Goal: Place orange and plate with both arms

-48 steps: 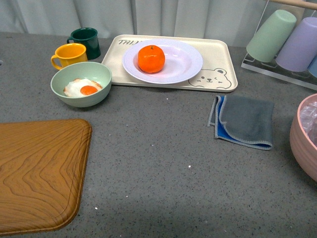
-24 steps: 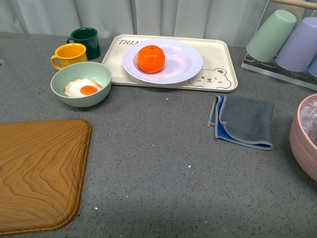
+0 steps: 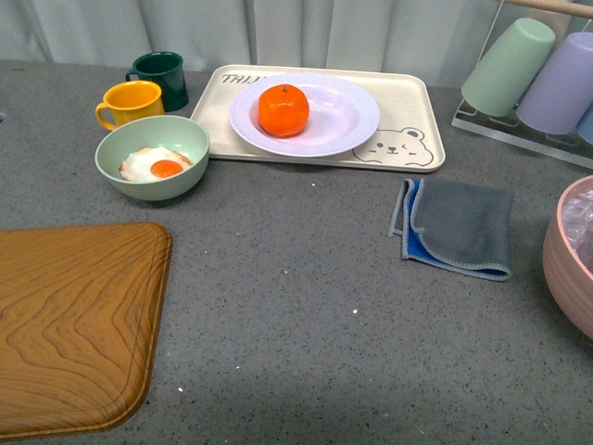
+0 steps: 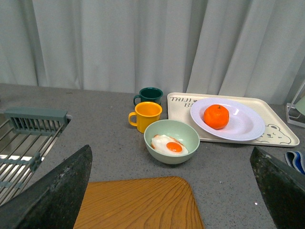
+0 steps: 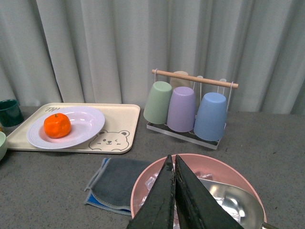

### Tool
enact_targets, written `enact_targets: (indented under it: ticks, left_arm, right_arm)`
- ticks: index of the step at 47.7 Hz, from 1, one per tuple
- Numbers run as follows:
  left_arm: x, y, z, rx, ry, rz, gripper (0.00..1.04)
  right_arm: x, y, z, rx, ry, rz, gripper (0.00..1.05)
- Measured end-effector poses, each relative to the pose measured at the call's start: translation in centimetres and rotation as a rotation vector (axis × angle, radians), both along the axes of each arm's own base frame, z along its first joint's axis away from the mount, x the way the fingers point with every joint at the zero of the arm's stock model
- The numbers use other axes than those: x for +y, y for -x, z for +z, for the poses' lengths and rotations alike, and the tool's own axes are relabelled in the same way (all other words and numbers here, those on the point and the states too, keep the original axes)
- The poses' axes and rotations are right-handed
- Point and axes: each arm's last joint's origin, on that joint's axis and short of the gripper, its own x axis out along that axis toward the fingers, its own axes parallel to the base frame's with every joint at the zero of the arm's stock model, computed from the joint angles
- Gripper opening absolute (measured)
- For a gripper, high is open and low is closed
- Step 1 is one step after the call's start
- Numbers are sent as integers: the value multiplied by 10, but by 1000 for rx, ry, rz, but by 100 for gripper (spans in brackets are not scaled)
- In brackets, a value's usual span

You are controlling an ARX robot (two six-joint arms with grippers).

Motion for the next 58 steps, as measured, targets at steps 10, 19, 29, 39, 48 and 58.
enact_targets:
  ticks: [10, 19, 29, 39, 48, 58]
  left_arm:
    - [0, 0, 0, 0, 0, 0, 98]
    - [0, 0, 0, 0, 0, 0, 98]
    - [0, 0, 0, 0, 0, 0, 98]
    - [0, 0, 0, 0, 0, 0, 98]
    - [0, 0, 0, 0, 0, 0, 98]
    - [0, 0, 0, 0, 0, 0, 98]
  right_arm:
    - [0, 0, 0, -2, 0, 0, 31]
    - [0, 0, 0, -2, 0, 0, 58]
    - [0, 0, 0, -2, 0, 0, 93]
    - [0, 0, 0, -2, -1, 0, 95]
    - [0, 0, 0, -2, -1, 0, 95]
    - [0, 0, 0, -2, -1, 0, 95]
